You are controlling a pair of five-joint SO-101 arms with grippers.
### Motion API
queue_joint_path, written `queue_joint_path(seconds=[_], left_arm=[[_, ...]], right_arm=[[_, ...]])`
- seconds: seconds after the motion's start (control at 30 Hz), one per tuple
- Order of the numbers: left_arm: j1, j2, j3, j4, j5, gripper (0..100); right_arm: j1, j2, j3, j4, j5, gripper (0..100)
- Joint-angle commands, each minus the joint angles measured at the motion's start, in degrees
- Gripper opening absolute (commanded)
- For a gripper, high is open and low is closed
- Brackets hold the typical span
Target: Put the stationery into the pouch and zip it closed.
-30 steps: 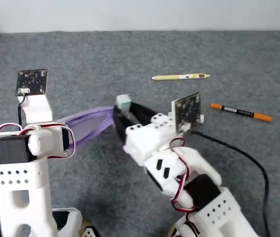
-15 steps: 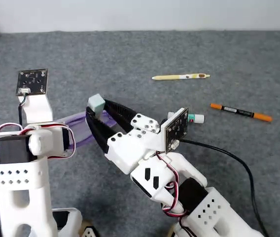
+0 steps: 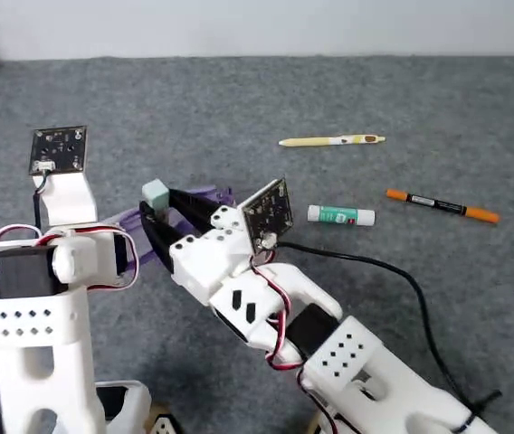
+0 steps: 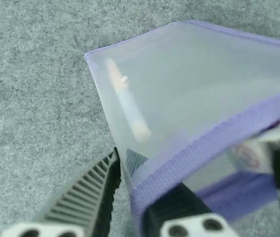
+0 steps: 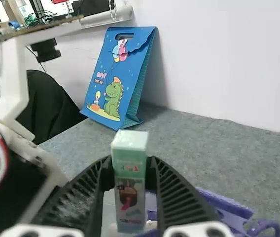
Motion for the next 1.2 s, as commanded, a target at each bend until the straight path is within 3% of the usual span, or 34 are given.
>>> queue_joint_path(seconds=[0.0, 0.17, 0.53, 1.0, 1.17], left_arm=[[0.9, 0.5, -1.5, -0.8, 0.1, 1], [0.9, 0.5, -1.5, -0.8, 0.1, 1], [0.9, 0.5, -1.5, -0.8, 0.1, 1], [0.9, 0.4, -1.5, -0.8, 0.0, 1], [0.9, 0.5, -1.5, -0.8, 0.0, 1]], right_arm=[[-0.4, 1.2, -3.2, 0.6, 0.7, 3.5], [-0.7, -2.0, -4.1, 8.7, 0.6, 16.3], [-0.2, -12.3, -4.1, 16.8, 0.6, 15.2], [25.5, -14.9, -4.1, 41.4, -0.6, 15.1], [32.7, -14.8, -4.1, 47.5, 4.6, 15.1]])
